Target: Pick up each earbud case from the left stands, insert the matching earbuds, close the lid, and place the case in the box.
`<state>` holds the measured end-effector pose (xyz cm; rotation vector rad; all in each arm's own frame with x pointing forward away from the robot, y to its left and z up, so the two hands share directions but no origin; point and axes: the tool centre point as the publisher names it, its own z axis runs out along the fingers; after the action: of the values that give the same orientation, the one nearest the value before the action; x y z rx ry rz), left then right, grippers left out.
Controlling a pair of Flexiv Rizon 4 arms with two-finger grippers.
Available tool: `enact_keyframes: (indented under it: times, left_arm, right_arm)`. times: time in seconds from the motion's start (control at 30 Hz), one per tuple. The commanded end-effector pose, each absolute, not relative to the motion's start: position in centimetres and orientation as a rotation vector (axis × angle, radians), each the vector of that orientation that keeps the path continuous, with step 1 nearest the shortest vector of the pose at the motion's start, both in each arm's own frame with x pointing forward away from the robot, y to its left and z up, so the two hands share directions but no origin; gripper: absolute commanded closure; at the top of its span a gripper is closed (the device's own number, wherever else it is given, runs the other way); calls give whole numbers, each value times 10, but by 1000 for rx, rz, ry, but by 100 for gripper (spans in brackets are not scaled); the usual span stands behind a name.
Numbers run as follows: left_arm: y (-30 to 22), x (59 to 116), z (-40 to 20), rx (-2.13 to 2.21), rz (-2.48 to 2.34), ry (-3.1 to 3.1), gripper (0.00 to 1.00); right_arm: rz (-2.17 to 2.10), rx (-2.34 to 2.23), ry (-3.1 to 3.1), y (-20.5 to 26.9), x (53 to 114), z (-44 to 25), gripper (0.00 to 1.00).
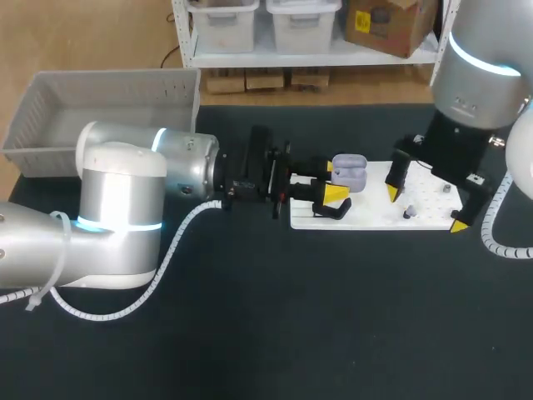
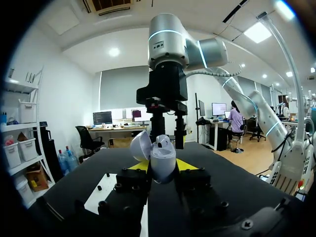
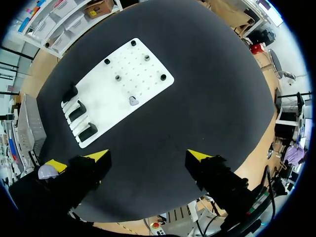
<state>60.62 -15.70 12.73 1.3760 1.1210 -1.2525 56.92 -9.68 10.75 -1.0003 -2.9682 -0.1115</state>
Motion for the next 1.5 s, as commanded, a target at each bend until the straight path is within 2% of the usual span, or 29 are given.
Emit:
enact_keyframes:
  times: [0.03,0.37,0.53,0.97,1.07,1.2,1.3,1.5]
  left_arm:
    - [-157,605,127,1372,-1248,1121,100]
    - [-157,605,127,1372,-1248,1121,100]
    - [-157,605,127,1372,-1248,1121,100]
    - [-157,605,127,1372,-1248,1121,100]
    - [-157,605,127,1372,-1248,1121,100]
    - [-157,605,127,1372,-1248,1121,100]
    - [-157,605,127,1372,-1248,1121,100]
    - [-157,605,127,1372,-1248,1121,100]
  right_arm:
    - [-113,-1002,-2969,-97,569,107,0]
    - [-130,-972,-3081,-118,587,93,0]
    - [-227,-774,-3201,-119,590,86,0]
    - [-272,-604,-3266,-117,602,68,0]
    - [-263,-589,-3265,-113,608,63,16]
    - [-249,-568,-3262,-108,616,57,24]
    - [-239,-566,-3255,-106,622,52,47]
    - [-240,-582,-3235,-108,629,43,57]
